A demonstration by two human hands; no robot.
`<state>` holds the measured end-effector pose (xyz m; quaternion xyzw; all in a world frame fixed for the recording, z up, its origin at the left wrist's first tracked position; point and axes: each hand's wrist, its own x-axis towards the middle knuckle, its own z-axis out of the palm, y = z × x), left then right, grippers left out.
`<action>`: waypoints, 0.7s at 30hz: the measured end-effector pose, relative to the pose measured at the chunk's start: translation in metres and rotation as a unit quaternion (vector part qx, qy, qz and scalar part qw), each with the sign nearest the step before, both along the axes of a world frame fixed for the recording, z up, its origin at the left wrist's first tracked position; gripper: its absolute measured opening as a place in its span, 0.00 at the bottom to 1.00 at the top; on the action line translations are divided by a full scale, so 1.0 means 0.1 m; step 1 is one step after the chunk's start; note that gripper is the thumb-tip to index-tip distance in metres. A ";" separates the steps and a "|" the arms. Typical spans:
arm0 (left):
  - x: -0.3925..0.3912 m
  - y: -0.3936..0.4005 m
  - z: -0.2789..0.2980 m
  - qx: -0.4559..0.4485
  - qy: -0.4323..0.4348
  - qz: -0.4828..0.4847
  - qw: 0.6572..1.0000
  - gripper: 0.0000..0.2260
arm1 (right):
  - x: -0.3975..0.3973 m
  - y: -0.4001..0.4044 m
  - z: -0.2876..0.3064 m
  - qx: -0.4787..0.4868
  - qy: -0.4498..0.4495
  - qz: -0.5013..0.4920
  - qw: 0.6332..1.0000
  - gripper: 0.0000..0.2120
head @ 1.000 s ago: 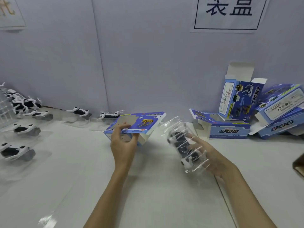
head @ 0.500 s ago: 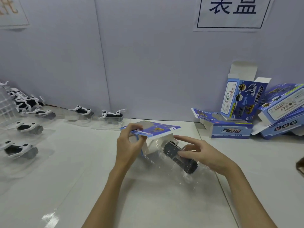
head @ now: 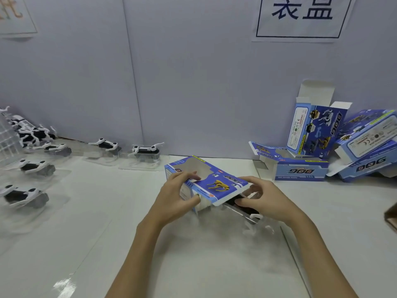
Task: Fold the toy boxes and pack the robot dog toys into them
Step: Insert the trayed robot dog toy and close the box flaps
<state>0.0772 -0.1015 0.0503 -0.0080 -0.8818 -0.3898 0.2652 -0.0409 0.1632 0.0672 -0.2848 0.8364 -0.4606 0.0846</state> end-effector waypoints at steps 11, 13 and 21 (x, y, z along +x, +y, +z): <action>-0.08 0.12 -0.09 -0.096 -0.074 -0.041 0.992 0.30 | 0.01 -0.14 -0.09 -0.025 0.082 -0.127 0.988 0.22; -0.10 0.16 -0.11 -0.106 -0.064 -0.036 0.992 0.31 | 0.00 -0.18 -0.10 -0.109 0.088 -0.146 0.979 0.23; -0.09 0.21 -0.09 -0.051 -0.097 -0.076 0.991 0.36 | -0.02 -0.41 -0.20 -0.483 -0.043 -0.273 0.831 0.23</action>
